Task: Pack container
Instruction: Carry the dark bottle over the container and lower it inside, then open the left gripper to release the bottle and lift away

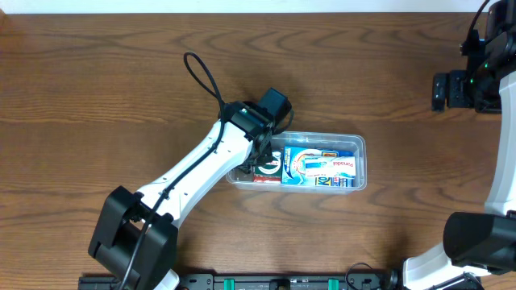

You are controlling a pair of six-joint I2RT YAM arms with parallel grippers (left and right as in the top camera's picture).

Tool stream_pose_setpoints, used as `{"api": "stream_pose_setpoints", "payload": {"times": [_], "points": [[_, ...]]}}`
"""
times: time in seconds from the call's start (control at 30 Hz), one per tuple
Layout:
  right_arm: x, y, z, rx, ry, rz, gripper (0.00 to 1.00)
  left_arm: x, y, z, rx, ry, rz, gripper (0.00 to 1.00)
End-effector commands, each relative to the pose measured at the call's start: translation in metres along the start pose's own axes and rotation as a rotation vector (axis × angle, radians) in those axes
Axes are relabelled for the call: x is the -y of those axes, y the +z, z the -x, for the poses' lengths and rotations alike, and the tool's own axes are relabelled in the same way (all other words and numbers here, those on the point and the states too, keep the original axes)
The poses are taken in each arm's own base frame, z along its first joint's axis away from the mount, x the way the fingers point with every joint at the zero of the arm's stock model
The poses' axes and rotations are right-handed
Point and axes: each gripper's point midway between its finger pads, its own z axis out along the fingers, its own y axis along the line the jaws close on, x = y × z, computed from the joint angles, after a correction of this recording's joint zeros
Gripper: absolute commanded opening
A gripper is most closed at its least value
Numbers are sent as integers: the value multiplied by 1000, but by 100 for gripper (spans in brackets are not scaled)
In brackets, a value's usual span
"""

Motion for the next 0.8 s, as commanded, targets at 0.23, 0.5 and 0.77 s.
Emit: {"api": "stream_pose_setpoints", "payload": {"times": [0.23, 0.5, 0.77], "points": [[5, -8, 1, 24, 21, -13, 99, -4, 1, 2, 15, -16, 23, 48], [5, -8, 1, 24, 21, -13, 99, -3, -1, 4, 19, -14, 18, 48], [5, -8, 1, 24, 21, -13, 99, 0, -61, 19, 91, 31, -52, 53]]}}
